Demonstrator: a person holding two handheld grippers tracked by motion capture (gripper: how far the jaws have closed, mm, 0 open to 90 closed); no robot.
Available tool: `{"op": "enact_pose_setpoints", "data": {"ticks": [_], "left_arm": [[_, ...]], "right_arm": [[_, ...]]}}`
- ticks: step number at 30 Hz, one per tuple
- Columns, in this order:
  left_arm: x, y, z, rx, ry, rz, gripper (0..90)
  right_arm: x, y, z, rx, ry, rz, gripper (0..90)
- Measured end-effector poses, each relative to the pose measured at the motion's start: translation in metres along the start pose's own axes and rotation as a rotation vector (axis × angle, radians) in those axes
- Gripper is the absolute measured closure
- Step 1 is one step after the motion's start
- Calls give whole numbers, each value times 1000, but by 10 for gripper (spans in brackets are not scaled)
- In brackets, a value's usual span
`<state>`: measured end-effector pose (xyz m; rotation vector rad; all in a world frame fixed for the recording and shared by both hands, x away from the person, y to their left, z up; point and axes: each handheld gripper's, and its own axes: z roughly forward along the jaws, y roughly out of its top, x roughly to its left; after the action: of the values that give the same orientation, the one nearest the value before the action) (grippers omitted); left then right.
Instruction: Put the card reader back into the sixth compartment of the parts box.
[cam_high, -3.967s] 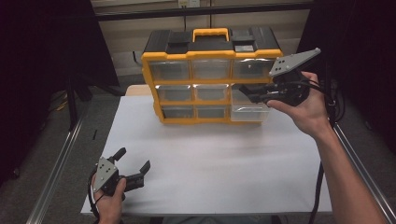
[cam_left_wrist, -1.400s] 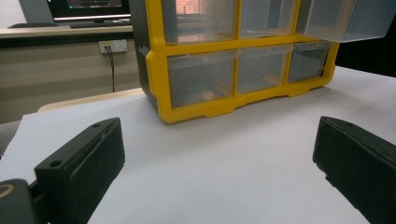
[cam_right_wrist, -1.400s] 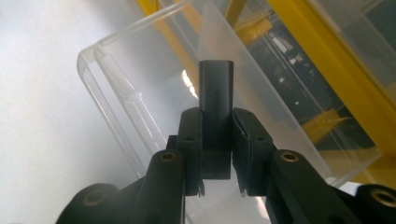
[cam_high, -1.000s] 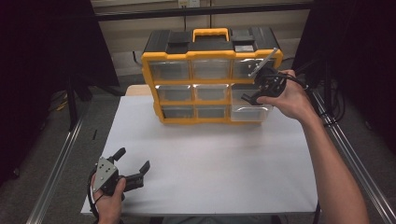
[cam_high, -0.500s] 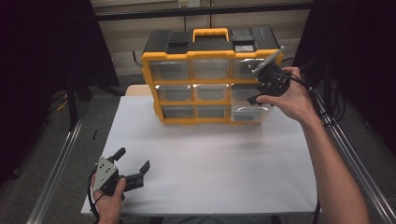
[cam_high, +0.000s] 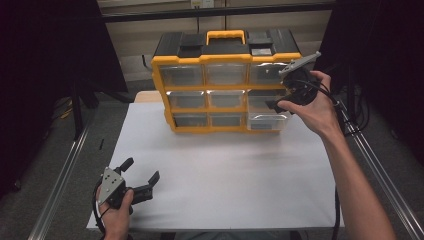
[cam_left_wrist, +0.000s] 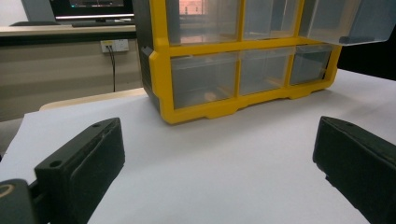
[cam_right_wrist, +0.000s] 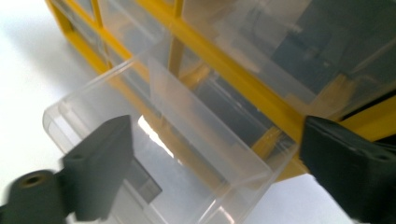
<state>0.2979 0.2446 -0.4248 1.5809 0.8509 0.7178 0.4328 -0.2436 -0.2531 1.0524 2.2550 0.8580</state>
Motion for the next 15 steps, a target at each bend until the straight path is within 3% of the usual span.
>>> {"op": "enact_pose_setpoints", "data": {"ticks": [8, 12, 15], "left_arm": [[0, -1, 0, 7, 9, 3, 23], [0, 0, 1, -4, 14, -8, 23], [0, 0, 0, -3, 10, 8, 23]], "right_arm": [[-3, -21, -5, -148, -51, 78, 32], [-4, -27, -10, -200, -61, 116, 26], [-2, -31, -12, -230, -69, 123, 24]]}}
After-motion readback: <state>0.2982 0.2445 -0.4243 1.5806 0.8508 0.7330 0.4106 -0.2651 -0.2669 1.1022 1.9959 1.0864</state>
